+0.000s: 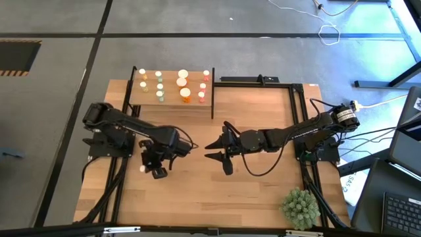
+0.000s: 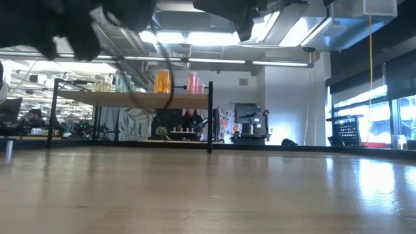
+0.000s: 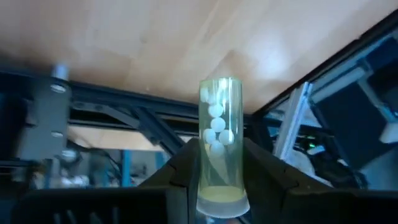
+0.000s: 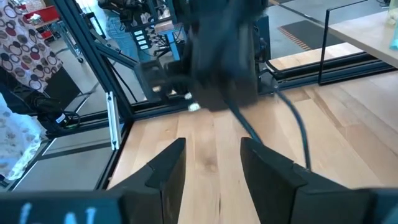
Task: Pick and place medicine bottles onto shelf by color
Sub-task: Put the yellow pill on the shelf aligned with the yellow pill on the shelf
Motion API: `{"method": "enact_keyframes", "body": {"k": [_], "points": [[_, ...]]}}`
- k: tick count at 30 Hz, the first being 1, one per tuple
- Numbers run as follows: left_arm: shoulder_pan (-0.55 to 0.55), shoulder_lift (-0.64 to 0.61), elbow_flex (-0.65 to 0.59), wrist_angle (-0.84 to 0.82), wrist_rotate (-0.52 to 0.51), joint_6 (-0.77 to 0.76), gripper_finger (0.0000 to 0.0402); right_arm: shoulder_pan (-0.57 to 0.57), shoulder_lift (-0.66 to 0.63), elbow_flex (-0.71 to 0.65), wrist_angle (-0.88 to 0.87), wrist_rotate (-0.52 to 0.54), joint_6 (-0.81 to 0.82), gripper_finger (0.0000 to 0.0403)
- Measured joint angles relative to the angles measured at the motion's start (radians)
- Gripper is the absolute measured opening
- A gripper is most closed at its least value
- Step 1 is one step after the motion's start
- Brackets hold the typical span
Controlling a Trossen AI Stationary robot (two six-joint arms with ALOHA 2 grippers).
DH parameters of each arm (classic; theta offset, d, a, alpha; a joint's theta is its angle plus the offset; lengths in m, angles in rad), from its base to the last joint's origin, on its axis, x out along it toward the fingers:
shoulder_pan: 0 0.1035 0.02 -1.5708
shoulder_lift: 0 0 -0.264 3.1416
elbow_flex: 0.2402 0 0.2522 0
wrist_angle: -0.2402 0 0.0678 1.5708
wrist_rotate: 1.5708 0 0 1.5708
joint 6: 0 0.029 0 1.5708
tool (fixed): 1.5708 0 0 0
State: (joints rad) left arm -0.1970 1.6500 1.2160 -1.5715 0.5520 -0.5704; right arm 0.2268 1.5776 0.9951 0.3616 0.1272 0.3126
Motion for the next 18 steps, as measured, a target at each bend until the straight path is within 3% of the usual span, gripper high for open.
{"method": "enact_keyframes", "body": {"k": [7,18], "points": [[-0.016,0.094,-0.112,-0.001,0.071,0.014,0.0089,0.000,0.000,0.000,-0.001,0.000,0.000,0.0156],[-0.052,0.189,-0.117,0.005,0.062,0.136,0.0089,0.000,0.000,0.000,0.000,0.000,0.000,0.0156]]}}
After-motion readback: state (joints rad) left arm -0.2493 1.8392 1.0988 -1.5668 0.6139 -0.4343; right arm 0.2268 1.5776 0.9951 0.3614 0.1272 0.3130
